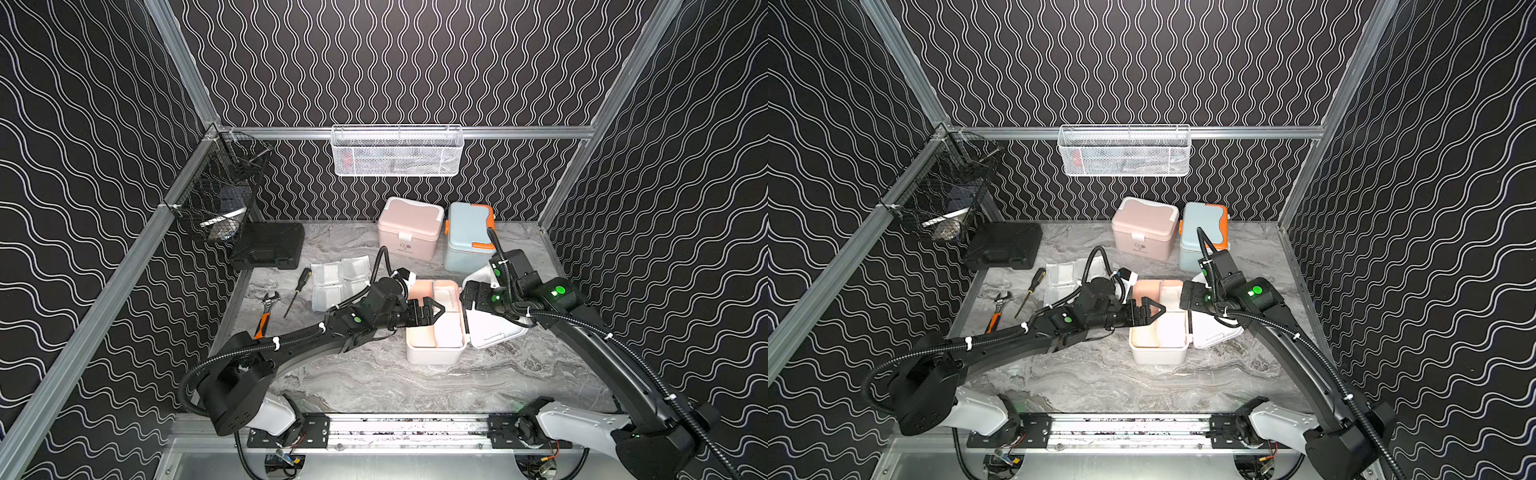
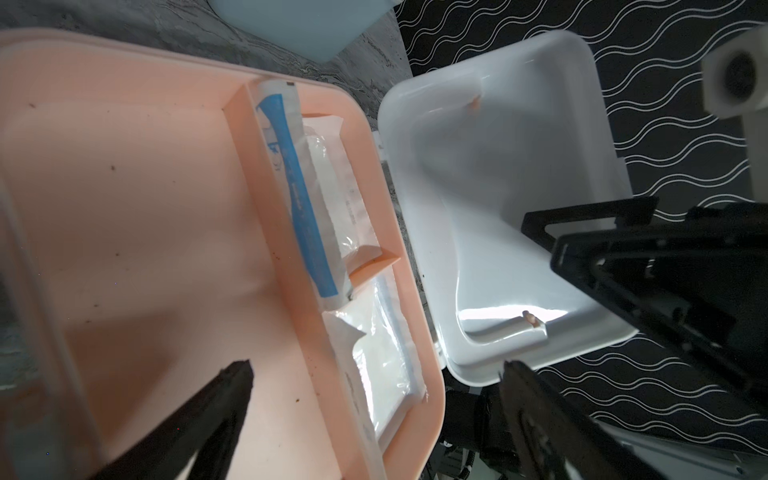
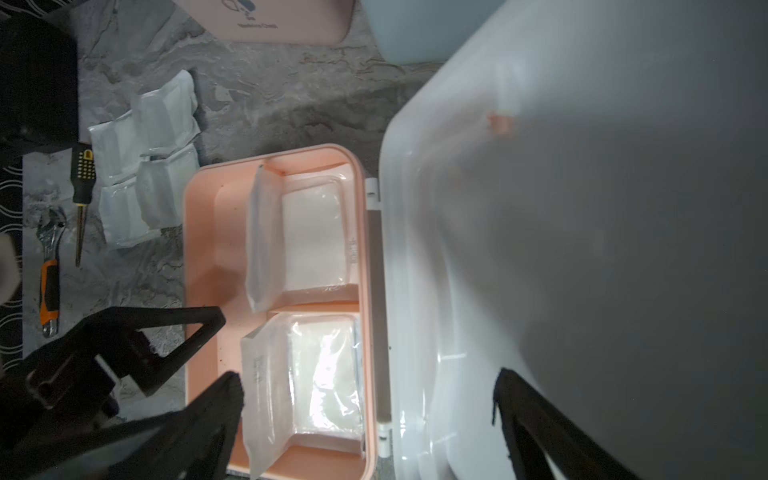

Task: Open first aid kits and take out gauze
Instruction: Open the lid of the first aid kit, then pick up the gauze from the first aid kit.

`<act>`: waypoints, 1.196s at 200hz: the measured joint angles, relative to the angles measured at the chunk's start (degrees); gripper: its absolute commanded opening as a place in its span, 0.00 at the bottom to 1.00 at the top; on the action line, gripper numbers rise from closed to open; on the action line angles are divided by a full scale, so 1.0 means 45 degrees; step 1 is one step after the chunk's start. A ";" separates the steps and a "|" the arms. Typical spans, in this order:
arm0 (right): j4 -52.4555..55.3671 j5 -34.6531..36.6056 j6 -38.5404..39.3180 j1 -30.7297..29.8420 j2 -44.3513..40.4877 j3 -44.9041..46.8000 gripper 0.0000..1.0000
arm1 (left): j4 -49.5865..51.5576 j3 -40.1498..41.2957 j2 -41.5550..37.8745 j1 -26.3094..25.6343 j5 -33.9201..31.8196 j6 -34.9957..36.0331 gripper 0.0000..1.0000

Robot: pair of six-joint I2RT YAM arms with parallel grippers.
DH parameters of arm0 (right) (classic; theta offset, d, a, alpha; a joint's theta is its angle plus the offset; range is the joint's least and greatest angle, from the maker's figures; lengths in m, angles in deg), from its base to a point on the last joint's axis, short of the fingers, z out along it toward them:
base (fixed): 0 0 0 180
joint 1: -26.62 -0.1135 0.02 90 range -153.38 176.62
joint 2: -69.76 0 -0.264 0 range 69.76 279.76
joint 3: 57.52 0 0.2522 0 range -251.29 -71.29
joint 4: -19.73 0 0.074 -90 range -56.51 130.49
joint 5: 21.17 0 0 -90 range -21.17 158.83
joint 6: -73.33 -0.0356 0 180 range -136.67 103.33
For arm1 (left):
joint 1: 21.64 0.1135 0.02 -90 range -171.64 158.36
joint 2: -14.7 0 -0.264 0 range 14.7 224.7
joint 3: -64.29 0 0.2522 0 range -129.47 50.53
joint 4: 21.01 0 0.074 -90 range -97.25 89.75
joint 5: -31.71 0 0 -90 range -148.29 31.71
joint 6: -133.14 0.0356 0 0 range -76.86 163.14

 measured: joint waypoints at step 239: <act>-0.1763 -0.3444 -0.0243 0.2579 -0.0491 0.1574 0.94 | 1.0312 -0.9131 0.4813 -0.0525 -0.3648 0.4070 0.54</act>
